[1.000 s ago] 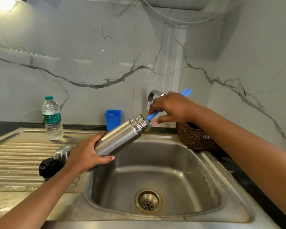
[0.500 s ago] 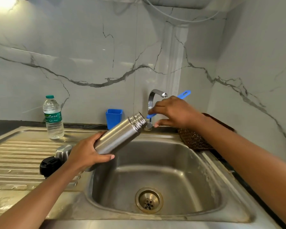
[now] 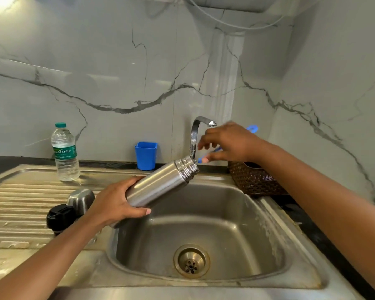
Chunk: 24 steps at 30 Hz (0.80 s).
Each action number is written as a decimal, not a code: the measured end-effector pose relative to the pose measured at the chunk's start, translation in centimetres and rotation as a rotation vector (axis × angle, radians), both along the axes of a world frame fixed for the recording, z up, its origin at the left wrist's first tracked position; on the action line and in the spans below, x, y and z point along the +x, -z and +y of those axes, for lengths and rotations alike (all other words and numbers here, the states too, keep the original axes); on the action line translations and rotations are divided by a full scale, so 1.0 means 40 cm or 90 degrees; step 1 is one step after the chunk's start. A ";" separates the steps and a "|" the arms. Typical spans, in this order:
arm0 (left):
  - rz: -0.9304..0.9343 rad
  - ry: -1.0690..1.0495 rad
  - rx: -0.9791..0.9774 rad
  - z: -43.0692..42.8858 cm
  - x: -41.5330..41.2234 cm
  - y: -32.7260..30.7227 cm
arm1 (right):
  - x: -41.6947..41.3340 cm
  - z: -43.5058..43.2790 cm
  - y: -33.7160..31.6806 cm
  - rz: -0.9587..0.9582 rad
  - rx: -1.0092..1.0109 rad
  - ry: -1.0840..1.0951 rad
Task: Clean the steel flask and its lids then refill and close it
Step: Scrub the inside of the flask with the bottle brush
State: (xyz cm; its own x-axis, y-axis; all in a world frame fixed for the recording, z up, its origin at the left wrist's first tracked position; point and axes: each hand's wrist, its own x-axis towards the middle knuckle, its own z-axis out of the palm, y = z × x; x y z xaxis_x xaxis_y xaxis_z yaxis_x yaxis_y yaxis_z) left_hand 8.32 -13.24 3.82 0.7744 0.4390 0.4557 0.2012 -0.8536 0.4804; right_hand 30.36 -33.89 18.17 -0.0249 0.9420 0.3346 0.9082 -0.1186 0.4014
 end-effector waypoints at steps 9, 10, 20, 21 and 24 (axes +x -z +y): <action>0.030 0.030 -0.036 0.001 0.000 0.001 | -0.011 -0.007 -0.017 0.344 -0.247 0.141; 0.037 0.043 -0.040 -0.006 0.004 0.003 | -0.012 -0.007 -0.033 0.484 -0.308 0.210; 0.002 0.049 -0.155 0.008 -0.004 -0.008 | 0.018 -0.015 0.055 -0.240 0.136 -0.151; 0.001 0.040 -0.141 0.011 -0.005 -0.006 | 0.008 -0.012 0.049 -0.168 0.085 -0.112; 0.037 0.044 -0.073 0.006 -0.002 -0.003 | -0.018 0.006 -0.011 0.308 -0.227 0.106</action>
State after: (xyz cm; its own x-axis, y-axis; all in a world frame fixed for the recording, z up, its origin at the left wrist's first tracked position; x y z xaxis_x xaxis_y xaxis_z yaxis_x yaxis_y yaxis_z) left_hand 8.25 -13.01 3.94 0.8284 0.4297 0.3592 0.1737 -0.8069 0.5646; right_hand 29.64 -33.65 18.60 0.2080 0.9760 -0.0641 0.9778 -0.2091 -0.0104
